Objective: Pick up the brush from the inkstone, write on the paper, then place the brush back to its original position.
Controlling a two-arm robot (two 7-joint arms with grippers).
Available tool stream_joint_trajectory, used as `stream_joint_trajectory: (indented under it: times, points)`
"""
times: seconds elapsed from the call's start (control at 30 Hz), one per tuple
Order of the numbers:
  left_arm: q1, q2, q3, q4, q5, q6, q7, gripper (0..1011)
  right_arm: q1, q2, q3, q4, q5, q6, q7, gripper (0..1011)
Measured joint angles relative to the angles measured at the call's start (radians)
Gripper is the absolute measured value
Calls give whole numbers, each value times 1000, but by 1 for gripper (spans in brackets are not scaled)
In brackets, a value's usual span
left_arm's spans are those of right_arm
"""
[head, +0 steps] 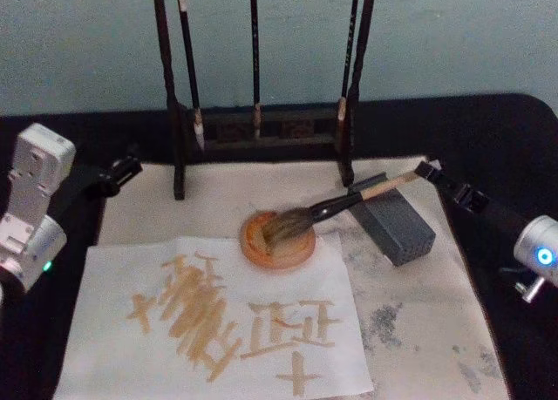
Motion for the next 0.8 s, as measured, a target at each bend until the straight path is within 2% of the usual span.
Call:
stream_joint_trajectory:
  times: [0.03,0.1,0.13,0.17,0.23,0.27,0.33,0.43,0.47,0.57,0.8]
  points:
    - [0,0,0,0,0,0,0,1002,-10,18,-3,-34,-34,-9,-13,1001]
    - [0,0,0,0,0,0,0,1002,-20,34,-6,-64,-68,-17,-27,1001]
    - [0,0,0,0,0,0,0,1002,-28,50,-11,-95,-104,-24,-39,1001]
    - [0,0,0,0,0,0,0,1002,-28,50,-11,-95,-104,-24,-39,1002]
    - [0,0,0,0,0,0,0,1002,-40,73,-19,-140,-159,-37,-54,1001]
    - [0,0,0,0,0,0,0,1002,-48,90,-25,-173,-203,-48,-62,1001]
    - [0,0,0,0,0,0,0,1002,-55,104,-31,-204,-249,-61,-69,1002]
    - [0,0,0,0,0,0,0,1002,-64,129,-49,-265,-351,-90,-70,1001]
    - [0,0,0,0,0,0,0,1002,-64,129,-49,-265,-351,-90,-70,1001]
    - [0,0,0,0,0,0,0,1002,-62,135,-68,-296,-444,-112,-68,1001]
    - [0,0,0,0,0,0,0,1000,-41,124,-102,-313,-567,-122,-56,1002]
